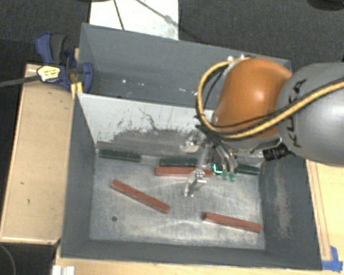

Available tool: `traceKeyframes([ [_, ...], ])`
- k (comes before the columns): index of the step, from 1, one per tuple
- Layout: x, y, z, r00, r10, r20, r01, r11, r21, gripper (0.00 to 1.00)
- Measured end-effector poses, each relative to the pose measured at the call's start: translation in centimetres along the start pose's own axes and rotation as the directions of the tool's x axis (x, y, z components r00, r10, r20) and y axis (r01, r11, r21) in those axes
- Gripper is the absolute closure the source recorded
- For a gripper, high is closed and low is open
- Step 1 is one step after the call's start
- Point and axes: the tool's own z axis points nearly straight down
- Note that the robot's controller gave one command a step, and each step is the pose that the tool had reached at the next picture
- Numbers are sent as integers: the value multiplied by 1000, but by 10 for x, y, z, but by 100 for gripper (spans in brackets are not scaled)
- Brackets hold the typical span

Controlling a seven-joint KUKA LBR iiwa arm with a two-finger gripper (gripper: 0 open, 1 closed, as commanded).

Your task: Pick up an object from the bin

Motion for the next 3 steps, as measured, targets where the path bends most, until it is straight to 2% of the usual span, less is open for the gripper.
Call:
traceKeyframes([
  [1,-2,0,-4,1000,2,8,-2,1000,-1,0],
  [2,-26,-15,96,999,-20,34,20,1000,-3,100],
  [3,-19,-15,100,1000,-20,6,20,1000,-2,0],
])
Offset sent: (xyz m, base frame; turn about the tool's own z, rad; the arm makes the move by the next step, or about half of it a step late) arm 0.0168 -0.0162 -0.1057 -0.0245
